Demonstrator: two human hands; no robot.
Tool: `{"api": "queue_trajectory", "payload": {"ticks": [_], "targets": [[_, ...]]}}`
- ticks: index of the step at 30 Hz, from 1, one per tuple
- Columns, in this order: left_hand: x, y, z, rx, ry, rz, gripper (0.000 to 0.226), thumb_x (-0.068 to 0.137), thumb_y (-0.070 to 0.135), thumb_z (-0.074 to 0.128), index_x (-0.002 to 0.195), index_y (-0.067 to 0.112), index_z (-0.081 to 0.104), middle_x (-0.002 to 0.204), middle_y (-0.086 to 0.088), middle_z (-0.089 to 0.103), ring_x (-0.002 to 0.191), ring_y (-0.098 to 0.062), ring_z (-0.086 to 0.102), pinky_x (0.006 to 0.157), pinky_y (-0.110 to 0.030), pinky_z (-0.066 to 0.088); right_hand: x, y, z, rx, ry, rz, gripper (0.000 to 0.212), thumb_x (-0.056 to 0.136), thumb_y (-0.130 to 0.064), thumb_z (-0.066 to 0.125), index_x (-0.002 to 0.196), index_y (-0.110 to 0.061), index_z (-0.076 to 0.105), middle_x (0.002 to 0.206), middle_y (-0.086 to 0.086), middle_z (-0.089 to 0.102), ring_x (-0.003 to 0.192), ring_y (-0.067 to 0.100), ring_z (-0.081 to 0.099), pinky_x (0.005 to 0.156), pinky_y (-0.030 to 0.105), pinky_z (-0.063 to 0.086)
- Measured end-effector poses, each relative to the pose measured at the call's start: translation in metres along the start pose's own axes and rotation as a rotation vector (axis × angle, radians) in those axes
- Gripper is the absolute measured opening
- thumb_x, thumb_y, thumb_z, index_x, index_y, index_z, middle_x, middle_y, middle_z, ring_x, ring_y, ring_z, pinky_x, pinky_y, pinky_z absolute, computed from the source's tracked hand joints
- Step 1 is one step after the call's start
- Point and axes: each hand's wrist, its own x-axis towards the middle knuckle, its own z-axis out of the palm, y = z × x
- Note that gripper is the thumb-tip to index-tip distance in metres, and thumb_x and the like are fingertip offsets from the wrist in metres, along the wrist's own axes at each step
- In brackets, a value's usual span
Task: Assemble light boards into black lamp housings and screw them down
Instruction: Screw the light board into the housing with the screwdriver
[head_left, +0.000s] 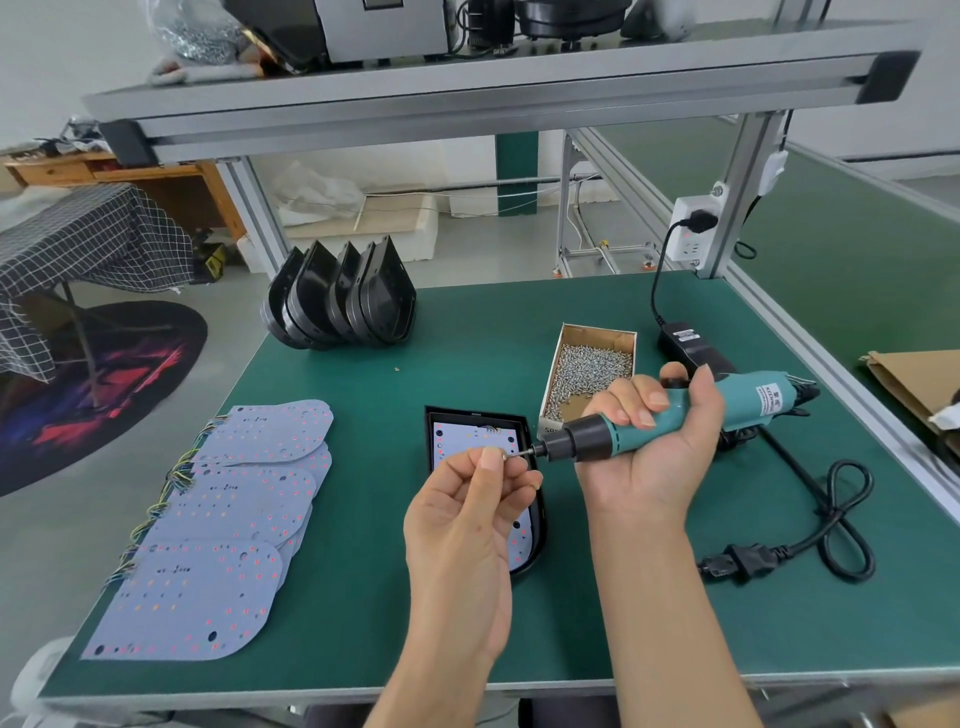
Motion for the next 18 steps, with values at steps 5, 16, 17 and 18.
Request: {"api": "queue_trajectory", "payload": {"ticks": [5,16,17,18], "targets": [[-0.0001,-0.0007,-0.0005,0.009,-0.001,0.008,0.015,0.087,0.020,0.068,0.086,0.005,0.070,0.083,-0.012,0.072,0.073,-0.020,0.071,0.070,-0.022,0.058,-0.0025,-0.0001,-0.0050,-0.068,0.026,0.012,0.025,0.102,-0.043,0.055,0.085,-0.026,0.051,0.070,-0.013,0.037,0.060,0.003,0.038,0.059,0.016,0.037],[-0.0004,-0.0017,-0.0004,0.098,0.018,0.068,0.012,0.083,0.028,0.074,0.081,0.017,0.077,0.085,-0.011,0.074,0.074,-0.022,0.073,0.072,-0.023,0.058,0.0017,-0.0003,-0.0017,0.044,-0.016,0.010,0.026,0.101,-0.035,0.055,0.080,-0.020,0.059,0.058,-0.010,0.042,0.047,0.005,0.038,0.046,0.019,0.037],[-0.0007,-0.0022,-0.0004,0.120,0.022,0.081,0.011,0.082,0.030,0.074,0.080,0.019,0.078,0.085,-0.011,0.075,0.075,-0.022,0.073,0.072,-0.023,0.058,0.0018,-0.0001,-0.0019,0.044,-0.013,0.010,0.027,0.102,-0.035,0.055,0.080,-0.019,0.059,0.059,-0.010,0.042,0.047,0.005,0.038,0.046,0.019,0.037],[-0.0010,-0.0029,-0.0004,0.142,0.030,0.095,0.011,0.082,0.031,0.074,0.080,0.020,0.079,0.085,-0.011,0.076,0.075,-0.023,0.073,0.073,-0.024,0.058,0.0014,0.0000,-0.0022,0.045,-0.010,0.010,0.026,0.101,-0.034,0.055,0.080,-0.019,0.059,0.058,-0.010,0.041,0.047,0.005,0.038,0.046,0.019,0.037]]}}
